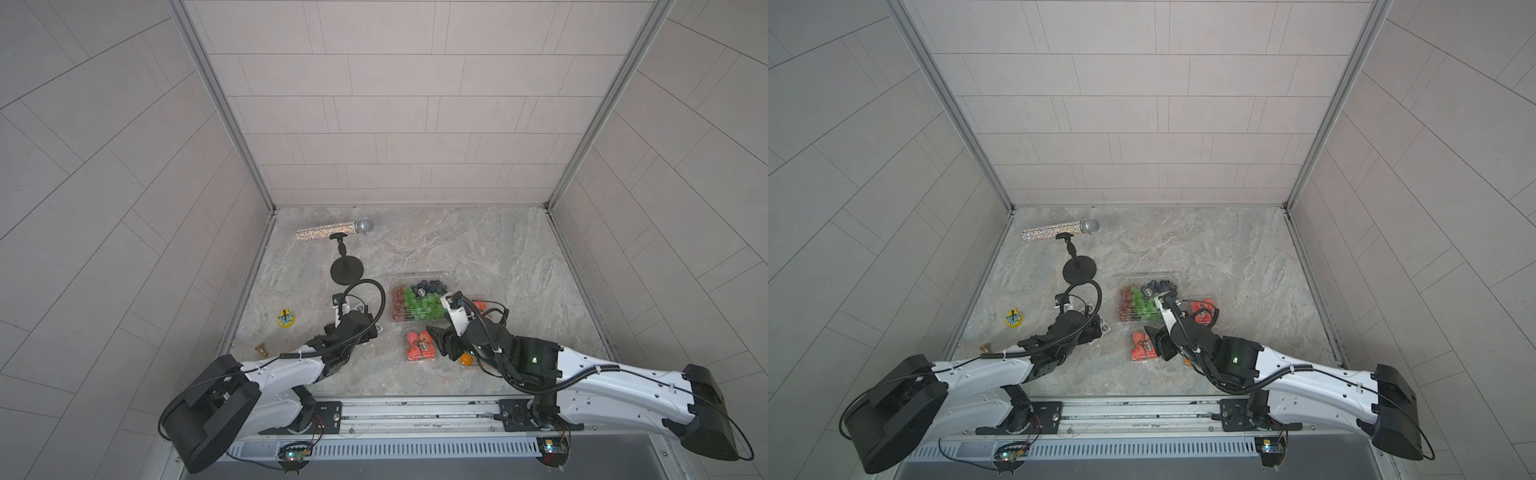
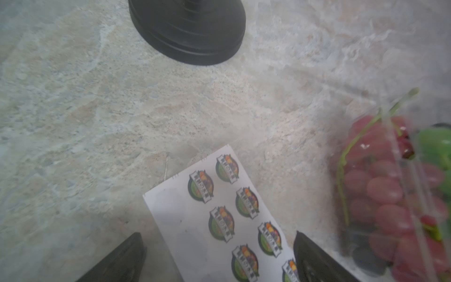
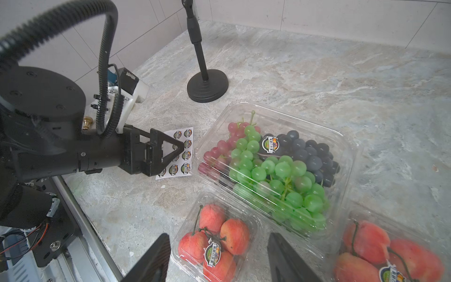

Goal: Label fruit boxes
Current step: Pick up the label sticker from the center of the board.

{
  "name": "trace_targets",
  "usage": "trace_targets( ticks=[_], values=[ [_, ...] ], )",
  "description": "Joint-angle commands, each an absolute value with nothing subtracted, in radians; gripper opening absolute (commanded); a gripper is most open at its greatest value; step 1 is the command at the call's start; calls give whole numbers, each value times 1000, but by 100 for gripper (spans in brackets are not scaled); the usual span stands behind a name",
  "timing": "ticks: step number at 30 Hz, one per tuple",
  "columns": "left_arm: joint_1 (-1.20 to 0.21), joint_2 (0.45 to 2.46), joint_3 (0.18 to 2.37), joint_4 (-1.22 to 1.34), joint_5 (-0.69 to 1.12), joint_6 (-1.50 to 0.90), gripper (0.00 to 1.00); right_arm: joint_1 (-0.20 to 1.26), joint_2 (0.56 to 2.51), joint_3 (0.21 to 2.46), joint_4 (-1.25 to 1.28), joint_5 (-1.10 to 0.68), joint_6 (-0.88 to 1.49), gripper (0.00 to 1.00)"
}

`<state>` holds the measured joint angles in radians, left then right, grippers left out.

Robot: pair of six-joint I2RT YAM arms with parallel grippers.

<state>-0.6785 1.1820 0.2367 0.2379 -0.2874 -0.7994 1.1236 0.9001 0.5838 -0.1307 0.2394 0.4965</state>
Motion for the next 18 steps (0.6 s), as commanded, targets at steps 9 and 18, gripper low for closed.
trace_targets(
  ticks=[9, 18],
  values=[
    [-645, 1481, 331, 318, -99, -743, 99, 1123, 864, 569, -114, 260, 479, 66],
    [-834, 1402, 422, -64, -486, -805, 99, 1123, 891, 579, -113, 258, 470, 66]
  ],
)
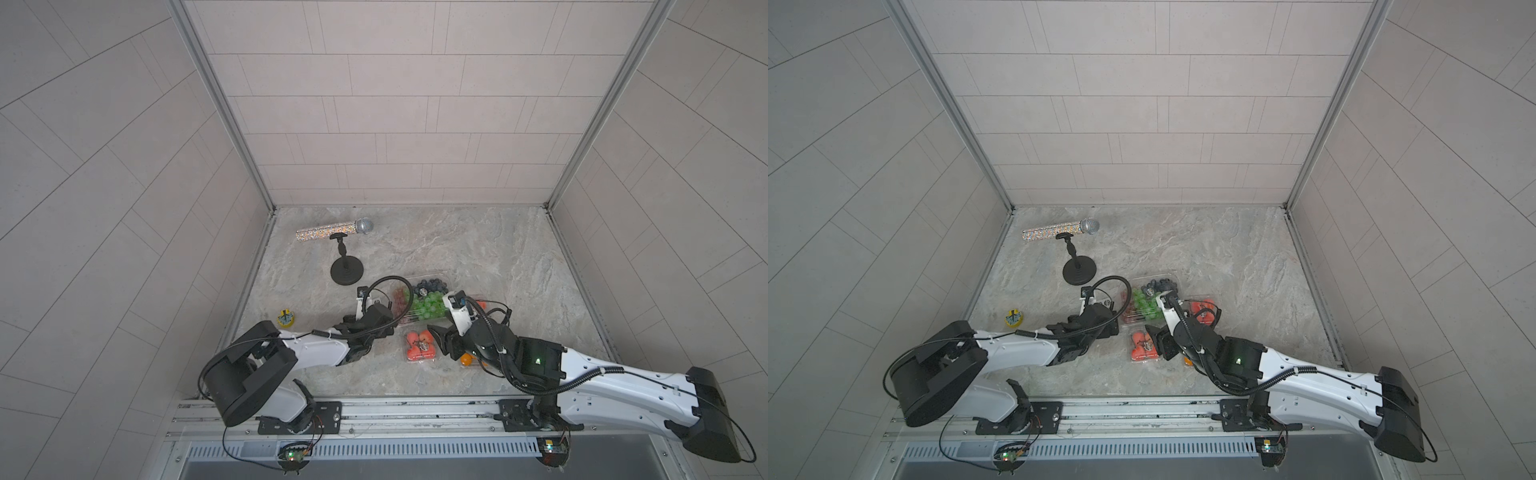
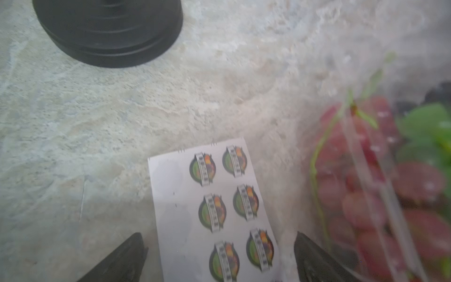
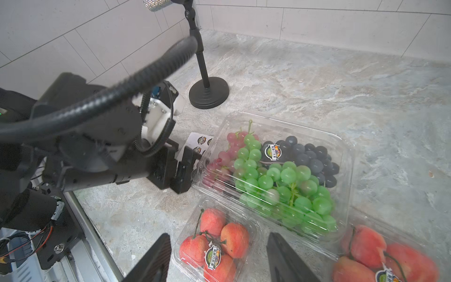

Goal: Label fruit boxes
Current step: Pick up the label sticker from the center of the board.

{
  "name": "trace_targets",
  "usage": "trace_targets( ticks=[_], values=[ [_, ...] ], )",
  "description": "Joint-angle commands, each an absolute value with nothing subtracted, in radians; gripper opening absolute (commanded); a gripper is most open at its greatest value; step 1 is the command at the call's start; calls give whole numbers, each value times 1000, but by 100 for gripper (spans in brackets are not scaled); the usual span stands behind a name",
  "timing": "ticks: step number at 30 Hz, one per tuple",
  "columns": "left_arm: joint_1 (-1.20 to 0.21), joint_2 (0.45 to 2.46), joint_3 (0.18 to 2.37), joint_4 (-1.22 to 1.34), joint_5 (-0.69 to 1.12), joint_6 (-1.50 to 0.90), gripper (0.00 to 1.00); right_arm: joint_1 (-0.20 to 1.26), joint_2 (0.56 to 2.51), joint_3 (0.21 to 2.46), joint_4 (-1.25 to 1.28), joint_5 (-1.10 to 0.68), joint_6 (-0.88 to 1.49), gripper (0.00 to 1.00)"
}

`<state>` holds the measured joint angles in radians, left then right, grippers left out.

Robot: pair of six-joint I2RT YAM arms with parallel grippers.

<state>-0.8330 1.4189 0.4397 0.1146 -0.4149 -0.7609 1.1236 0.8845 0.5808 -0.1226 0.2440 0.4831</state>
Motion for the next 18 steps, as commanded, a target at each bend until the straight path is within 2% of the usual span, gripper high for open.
trace_targets(
  ticks=[1, 9, 18],
  values=[
    [-834, 1396, 411, -56, -483, -811, 99, 1123, 893, 581, -115, 259, 469, 66],
    [-836, 1446, 394, 149, -345, -773, 100, 1123, 891, 578, -115, 256, 472, 66],
    [-861, 1535, 422, 143, -380, -797, 100, 1123, 907, 584, -117, 254, 468, 66]
  ],
)
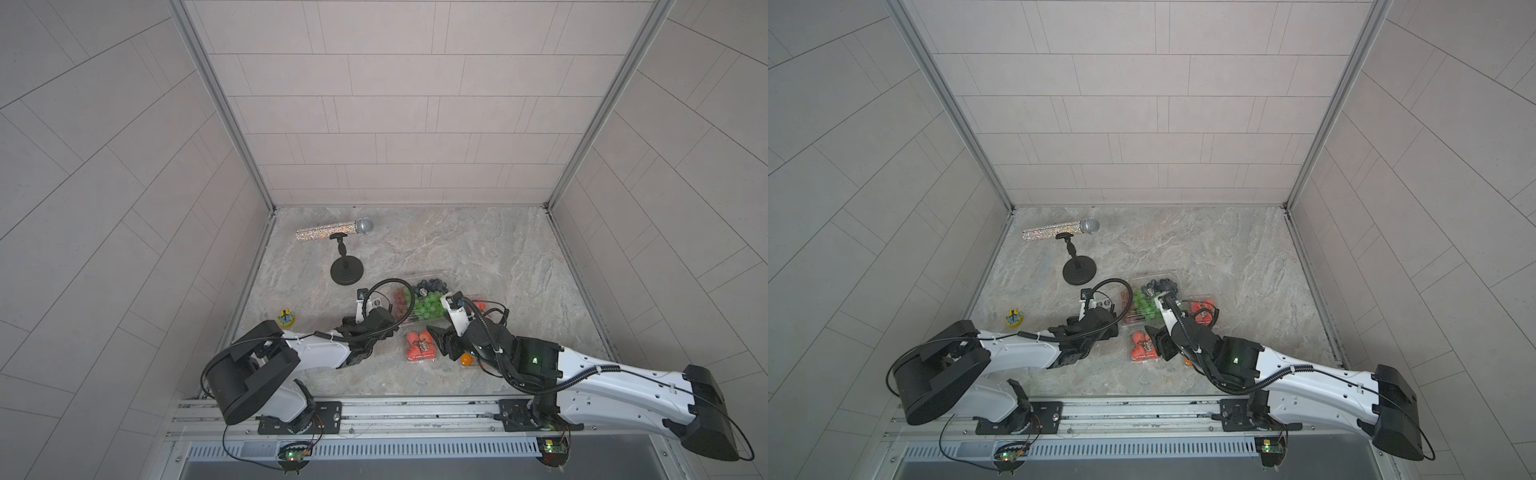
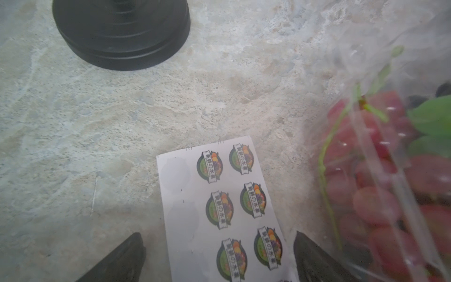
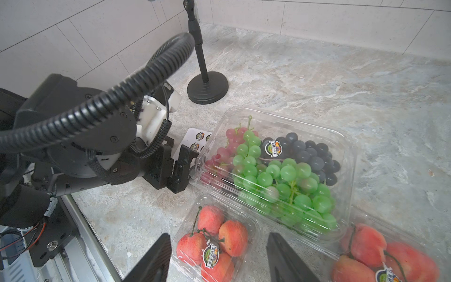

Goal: Label fruit boxes
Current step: Pick up the label sticker from the center of the board.

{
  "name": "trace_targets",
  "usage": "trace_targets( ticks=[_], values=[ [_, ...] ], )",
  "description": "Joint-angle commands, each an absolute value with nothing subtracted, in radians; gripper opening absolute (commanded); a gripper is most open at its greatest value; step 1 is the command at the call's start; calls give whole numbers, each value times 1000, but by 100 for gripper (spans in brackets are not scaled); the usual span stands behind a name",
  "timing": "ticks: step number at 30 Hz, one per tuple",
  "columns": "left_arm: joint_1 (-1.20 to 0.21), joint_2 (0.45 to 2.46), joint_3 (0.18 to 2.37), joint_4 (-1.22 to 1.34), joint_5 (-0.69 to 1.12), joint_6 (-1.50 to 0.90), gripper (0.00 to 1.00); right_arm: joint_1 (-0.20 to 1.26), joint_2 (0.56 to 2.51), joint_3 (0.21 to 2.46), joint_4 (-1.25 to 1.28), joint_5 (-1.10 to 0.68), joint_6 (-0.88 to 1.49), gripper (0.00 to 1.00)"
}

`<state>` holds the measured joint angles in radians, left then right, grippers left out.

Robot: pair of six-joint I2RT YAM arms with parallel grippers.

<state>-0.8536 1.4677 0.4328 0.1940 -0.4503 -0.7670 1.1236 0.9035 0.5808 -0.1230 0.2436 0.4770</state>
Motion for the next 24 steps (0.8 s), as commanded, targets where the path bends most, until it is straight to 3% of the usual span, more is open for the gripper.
trace_targets(
  ticks=[1, 7, 15, 21, 24],
  values=[
    [-863, 1555, 427, 138, -393, -799, 100, 1123, 904, 584, -116, 254, 468, 66],
    [-896, 1660, 429, 53, -487, -857, 100, 1123, 903, 584, -114, 250, 468, 66],
    [-907, 1625, 371, -46, -548, -913, 99, 1123, 904, 588, -112, 239, 469, 66],
    [-901, 1669, 363, 65, -427, -873, 88, 1124, 902, 584, -112, 240, 471, 66],
    [-887, 1687, 361, 68, -407, -875, 77, 1123, 902, 581, -109, 236, 472, 66]
  ],
)
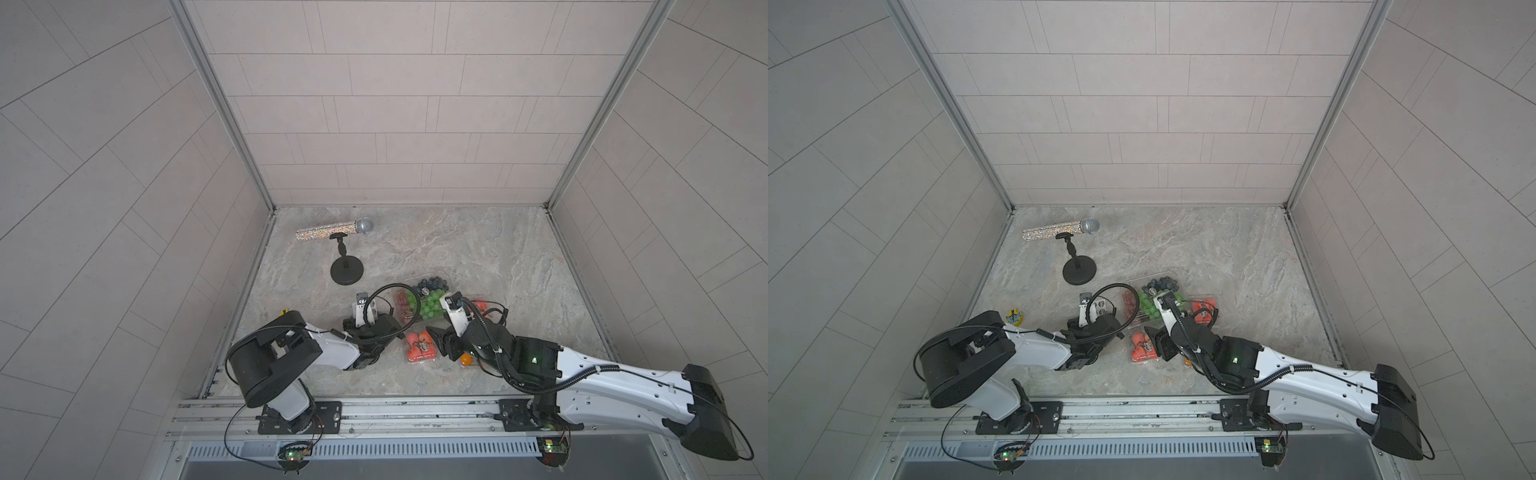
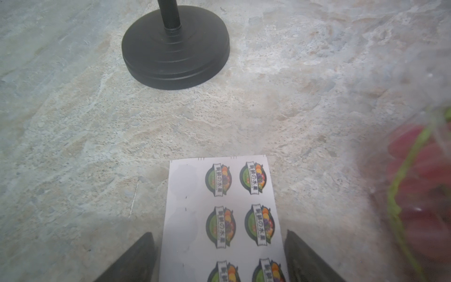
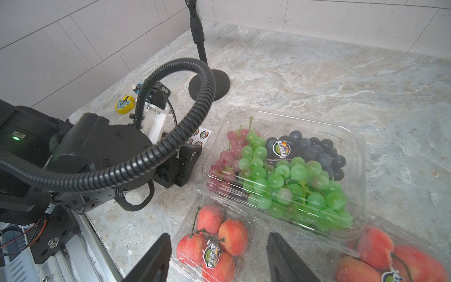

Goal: Label fruit boxes
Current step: Pick up the label sticker from the center of the board.

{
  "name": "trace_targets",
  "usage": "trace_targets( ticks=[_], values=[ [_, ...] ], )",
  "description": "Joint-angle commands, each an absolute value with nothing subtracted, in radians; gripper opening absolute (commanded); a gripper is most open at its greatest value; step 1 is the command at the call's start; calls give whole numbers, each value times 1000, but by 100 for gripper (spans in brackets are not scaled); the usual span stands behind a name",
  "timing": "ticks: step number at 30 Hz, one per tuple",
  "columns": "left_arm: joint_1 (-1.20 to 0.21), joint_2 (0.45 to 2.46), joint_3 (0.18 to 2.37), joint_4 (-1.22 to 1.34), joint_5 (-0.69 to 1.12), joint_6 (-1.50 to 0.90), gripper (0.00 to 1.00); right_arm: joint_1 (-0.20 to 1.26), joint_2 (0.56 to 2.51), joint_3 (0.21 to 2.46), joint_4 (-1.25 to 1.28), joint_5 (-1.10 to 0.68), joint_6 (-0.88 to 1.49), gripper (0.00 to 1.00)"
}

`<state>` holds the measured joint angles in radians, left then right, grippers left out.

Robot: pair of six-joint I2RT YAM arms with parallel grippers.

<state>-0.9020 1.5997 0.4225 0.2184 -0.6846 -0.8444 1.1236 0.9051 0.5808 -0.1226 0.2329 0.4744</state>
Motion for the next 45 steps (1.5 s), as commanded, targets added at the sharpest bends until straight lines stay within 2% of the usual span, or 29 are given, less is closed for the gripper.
trace_targets(
  ticks=[1, 3, 7, 9, 14, 21, 26, 28, 32, 38, 45],
  values=[
    [-885, 1685, 358, 68, -408, -874, 73, 1123, 902, 581, -107, 236, 471, 66],
    [-885, 1671, 358, 58, -412, -874, 62, 1124, 904, 580, -103, 236, 469, 66],
    [-886, 1602, 368, -2, -454, -866, 50, 1123, 902, 579, -103, 236, 469, 66],
    [-884, 1560, 368, -16, -474, -856, 49, 1124, 900, 577, -101, 237, 468, 66],
    [-860, 1417, 355, 11, -459, -793, 36, 1124, 896, 563, -69, 237, 465, 66],
    [-847, 1171, 361, -64, -518, -696, 36, 1120, 878, 543, -3, 236, 467, 65],
    [-847, 888, 353, -66, -440, -566, 37, 1080, 870, 548, 96, 151, 493, 64],
    [-849, 785, 335, 2, -355, -497, 37, 1030, 895, 564, 149, 52, 519, 73],
    [-850, 611, 332, 71, -234, -442, 37, 941, 997, 652, 230, -141, 565, 79],
    [-852, 548, 354, 123, -158, -386, 37, 931, 1122, 739, 308, -227, 570, 81],
    [-851, 531, 326, 192, -125, -383, 37, 931, 1280, 835, 377, -298, 620, 74]
  ],
)
